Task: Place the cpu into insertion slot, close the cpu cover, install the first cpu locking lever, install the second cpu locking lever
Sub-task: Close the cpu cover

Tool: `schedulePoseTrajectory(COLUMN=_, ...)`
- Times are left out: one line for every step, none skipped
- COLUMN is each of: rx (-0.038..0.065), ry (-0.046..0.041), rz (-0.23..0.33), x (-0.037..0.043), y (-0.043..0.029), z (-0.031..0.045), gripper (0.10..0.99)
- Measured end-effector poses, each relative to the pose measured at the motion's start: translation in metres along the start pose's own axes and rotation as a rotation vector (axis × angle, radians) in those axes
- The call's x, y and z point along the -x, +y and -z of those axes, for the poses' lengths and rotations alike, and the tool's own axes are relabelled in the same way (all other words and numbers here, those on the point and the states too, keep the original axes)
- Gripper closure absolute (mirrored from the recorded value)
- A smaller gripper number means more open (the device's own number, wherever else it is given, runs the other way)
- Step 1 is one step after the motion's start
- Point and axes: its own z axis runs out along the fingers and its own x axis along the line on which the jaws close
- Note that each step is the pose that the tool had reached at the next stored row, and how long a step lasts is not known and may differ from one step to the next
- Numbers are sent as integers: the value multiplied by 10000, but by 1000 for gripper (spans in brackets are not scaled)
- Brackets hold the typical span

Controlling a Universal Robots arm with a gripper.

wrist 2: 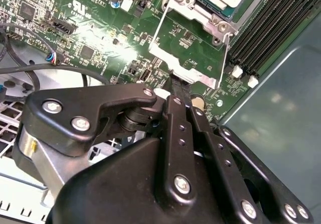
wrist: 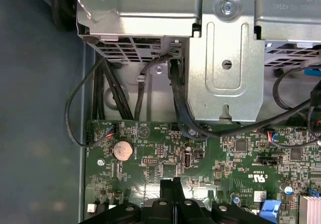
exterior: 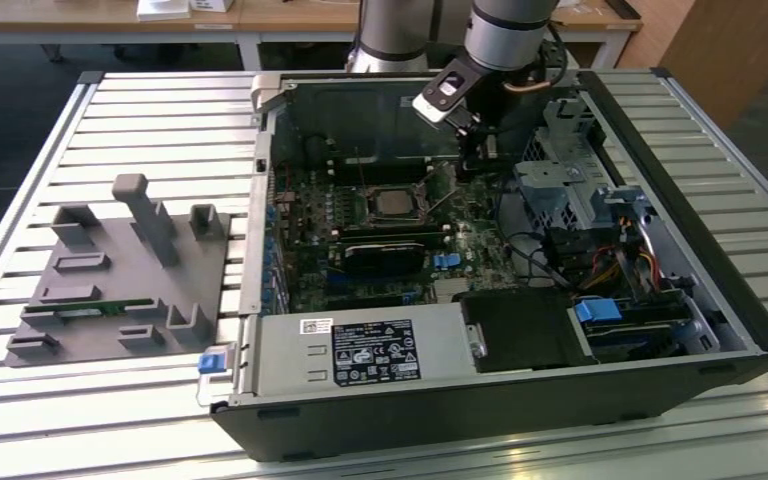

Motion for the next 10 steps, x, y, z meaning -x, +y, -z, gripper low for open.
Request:
schedulePoseTrajectory(rx=0, ry=0, rz=-1, x=0, y=-6, z=0, gripper=980)
schedulePoseTrajectory(rx=0, ry=0, rz=-1, x=0, y=-13, z=0, gripper=980)
schedulePoseTrajectory(rx=0, ry=0, rz=-1, x=0, y=-19, z=0, gripper=980)
schedulePoseTrajectory(rx=0, ry=-1, rz=0, x=0, y=-26, z=0, gripper=980)
schedulePoseTrajectory(rx=0, ry=-1, rz=0, x=0, y=-34, z=0, gripper=980)
schedulePoseTrajectory(rx=0, ry=-1, rz=-1, x=0, y=-43, z=0, gripper=980)
schedulePoseTrajectory(rx=0, ry=-1, rz=0, x=-1, y=-56, z=0, gripper=980)
schedulePoseTrajectory(rx=-1, ry=-1, rz=0, x=0, y=-68, z=0, gripper=980)
schedulePoseTrajectory(rx=0, ry=0, rz=-1, x=-1, y=-80, z=-1, gripper=980)
schedulePoseTrajectory(rx=0, ry=0, rz=0, x=-1, y=-92, z=-1, gripper=980)
